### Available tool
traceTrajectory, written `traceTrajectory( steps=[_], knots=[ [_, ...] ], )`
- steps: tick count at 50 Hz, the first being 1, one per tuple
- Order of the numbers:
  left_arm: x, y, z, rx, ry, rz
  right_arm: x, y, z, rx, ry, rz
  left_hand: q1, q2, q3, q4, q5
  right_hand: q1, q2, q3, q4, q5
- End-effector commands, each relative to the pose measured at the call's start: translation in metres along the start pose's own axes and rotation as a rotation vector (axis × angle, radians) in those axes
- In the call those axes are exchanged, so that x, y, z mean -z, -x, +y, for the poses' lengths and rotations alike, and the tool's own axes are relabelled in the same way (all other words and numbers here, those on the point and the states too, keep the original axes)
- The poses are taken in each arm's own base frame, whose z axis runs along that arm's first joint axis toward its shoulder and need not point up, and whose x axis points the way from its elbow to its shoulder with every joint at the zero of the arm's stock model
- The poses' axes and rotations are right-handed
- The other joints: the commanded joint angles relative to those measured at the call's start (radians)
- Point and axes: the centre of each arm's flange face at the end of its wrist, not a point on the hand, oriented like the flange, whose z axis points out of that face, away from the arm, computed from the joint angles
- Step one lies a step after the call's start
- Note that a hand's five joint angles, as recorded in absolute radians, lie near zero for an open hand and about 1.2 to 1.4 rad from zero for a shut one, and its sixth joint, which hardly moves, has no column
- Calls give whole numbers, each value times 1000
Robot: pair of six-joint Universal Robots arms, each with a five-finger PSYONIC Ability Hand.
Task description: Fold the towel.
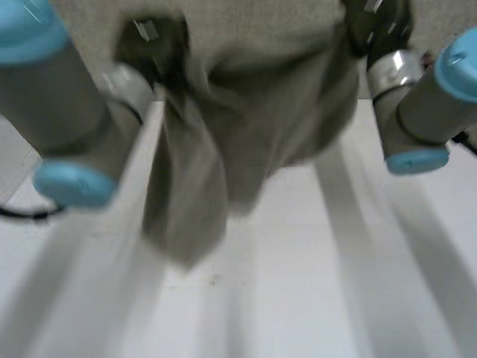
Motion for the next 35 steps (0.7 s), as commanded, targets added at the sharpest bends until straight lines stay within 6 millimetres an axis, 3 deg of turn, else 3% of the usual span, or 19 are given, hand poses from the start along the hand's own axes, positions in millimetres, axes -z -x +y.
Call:
traceTrajectory(
  steps=[1, 3, 5, 6, 7, 8, 9, 10, 11, 13, 14, 15, 16, 17, 19, 23, 25, 27, 35],
  knots=[
    [-15, 34, -72, 1, -264, -94, 25, -18, -37, -85, -43, 17, 226, 181, 182, 181, 196, 438, 219, 215, 206, 252],
    [-12, 33, -69, -1, -249, -83, 35, -15, -33, -85, -10, -6, 226, 181, 182, 181, 196, 438, 219, 215, 206, 252],
    [-4, 29, -43, -16, -159, -41, 47, -10, -27, -82, 38, -43, 226, 181, 182, 181, 196, 438, 219, 215, 206, 252],
    [-4, 29, -43, -16, -159, -41, 59, -5, -23, -85, 88, -91, 226, 181, 182, 181, 196, 438, 219, 215, 206, 252],
    [0, 30, -25, -25, -103, -16, 59, -5, -23, -85, 88, -92, 226, 181, 182, 181, 196, 438, 219, 215, 206, 252],
    [6, 31, -5, -32, -41, 12, 72, 2, -17, -91, 148, -156, 226, 181, 182, 181, 196, 438, 219, 215, 206, 252],
    [6, 31, -5, -32, -41, 13, 87, 10, -9, -98, 215, -227, 226, 181, 182, 181, 196, 438, 219, 215, 206, 252],
    [12, 33, 17, -35, 28, 41, 87, 10, -9, -98, 216, -227, 226, 181, 182, 181, 196, 438, 219, 215, 206, 252],
    [12, 33, 18, -35, 29, 41, 102, 19, -2, -113, 277, -300, 226, 181, 182, 181, 196, 438, 219, 215, 206, 252],
    [28, 30, 60, -28, 165, 107, 115, 25, 4, -126, 335, -362, 226, 181, 182, 181, 196, 438, 219, 215, 206, 252],
    [28, 30, 60, -28, 165, 107, 128, 32, 10, -138, 394, -422, 226, 181, 182, 181, 196, 438, 219, 215, 206, 252],
    [38, 27, 79, -19, 235, 137, 128, 32, 10, -138, 395, -422, 226, 181, 182, 181, 196, 438, 219, 215, 206, 252],
    [49, 24, 95, -12, 303, 160, 142, 39, 16, -155, 457, -478, 226, 181, 182, 181, 196, 438, 219, 215, 206, 252],
    [49, 24, 95, -12, 303, 160, 157, 48, 22, -172, 521, -544, 226, 181, 182, 181, 196, 438, 219, 215, 206, 252],
    [66, 23, 123, -4, 425, 175, 170, 57, 28, -184, 587, -597, 226, 181, 182, 181, 196, 438, 219, 215, 206, 252],
    [76, 29, 142, -19, 513, 170, 192, 66, 33, -210, 714, -689, 226, 181, 182, 181, 196, 438, 219, 215, 206, 252],
    [79, 34, 146, -36, 543, 166, 193, 66, 33, -212, 727, -695, 226, 181, 182, 181, 196, 438, 219, 215, 206, 252],
    [83, 41, 151, -69, 587, 166, 192, 64, 33, -219, 727, -687, -83, -127, -127, -128, -112, 438, 219, 215, 206, 252],
    [102, 33, 143, -70, 651, 203, 184, 62, 24, -262, 706, -651, -666, -710, -709, -710, -695, 438, 219, 215, 206, 252]
  ],
)
